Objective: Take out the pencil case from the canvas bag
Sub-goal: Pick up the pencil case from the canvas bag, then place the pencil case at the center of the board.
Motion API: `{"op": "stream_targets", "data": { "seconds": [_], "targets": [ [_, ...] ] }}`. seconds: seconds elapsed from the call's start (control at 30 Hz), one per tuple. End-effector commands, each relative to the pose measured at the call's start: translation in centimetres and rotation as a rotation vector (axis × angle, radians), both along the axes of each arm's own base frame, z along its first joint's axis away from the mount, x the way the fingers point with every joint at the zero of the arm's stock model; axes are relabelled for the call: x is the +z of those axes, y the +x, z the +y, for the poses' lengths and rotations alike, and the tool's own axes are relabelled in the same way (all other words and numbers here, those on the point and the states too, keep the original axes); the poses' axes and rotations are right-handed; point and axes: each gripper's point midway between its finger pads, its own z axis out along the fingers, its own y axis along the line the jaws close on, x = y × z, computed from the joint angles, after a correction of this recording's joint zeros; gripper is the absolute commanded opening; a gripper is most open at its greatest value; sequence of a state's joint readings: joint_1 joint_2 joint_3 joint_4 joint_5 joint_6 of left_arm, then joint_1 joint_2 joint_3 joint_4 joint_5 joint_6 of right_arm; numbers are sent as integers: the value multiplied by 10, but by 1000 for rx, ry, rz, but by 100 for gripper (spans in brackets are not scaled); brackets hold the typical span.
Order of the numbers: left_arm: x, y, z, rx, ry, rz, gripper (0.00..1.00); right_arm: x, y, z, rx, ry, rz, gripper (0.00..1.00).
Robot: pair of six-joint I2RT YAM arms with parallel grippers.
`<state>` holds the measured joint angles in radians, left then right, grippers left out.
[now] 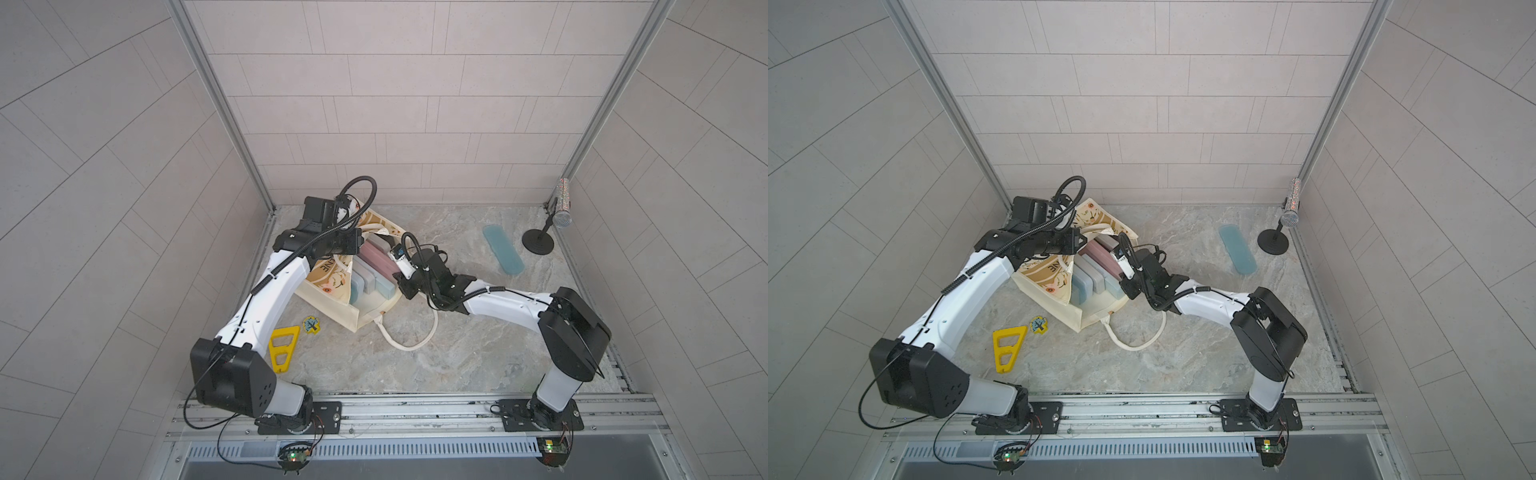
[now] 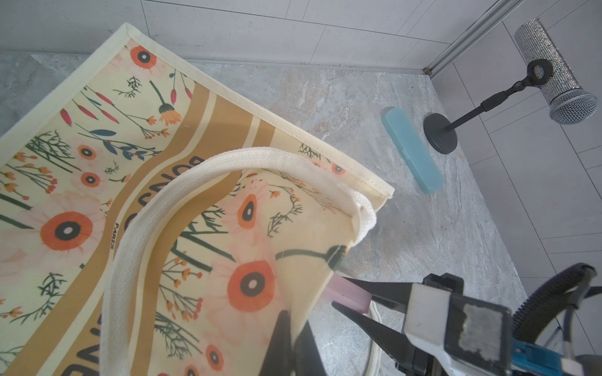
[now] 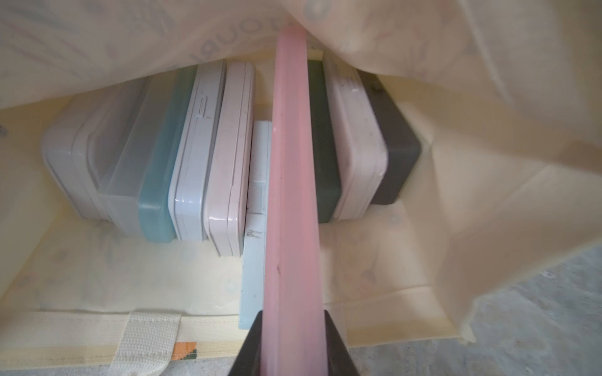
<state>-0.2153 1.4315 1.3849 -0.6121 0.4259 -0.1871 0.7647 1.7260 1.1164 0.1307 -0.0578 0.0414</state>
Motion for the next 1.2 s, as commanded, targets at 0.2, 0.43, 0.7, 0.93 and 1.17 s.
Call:
{"op": "stream_targets", "data": {
  "seconds": [0.2,0.43,0.7,0.93,1.17],
  "targets": [
    [22,7,4,24,-29,-72,0,34,-9,-18,-47,4,-45,14],
    [21,18,23,134,15,-74,0,37,-58,-43,-63,48,-11,14],
    [43,44,46,303,26,-97,0,45,-105,-96,-146,162,16,14],
    [80,60,62,434,19,-160,0,39,-121,-143,-274,190,20,14],
    [95,60,64,438,12,-203,0,24,-104,-195,-481,334,139,14]
  ]
}}
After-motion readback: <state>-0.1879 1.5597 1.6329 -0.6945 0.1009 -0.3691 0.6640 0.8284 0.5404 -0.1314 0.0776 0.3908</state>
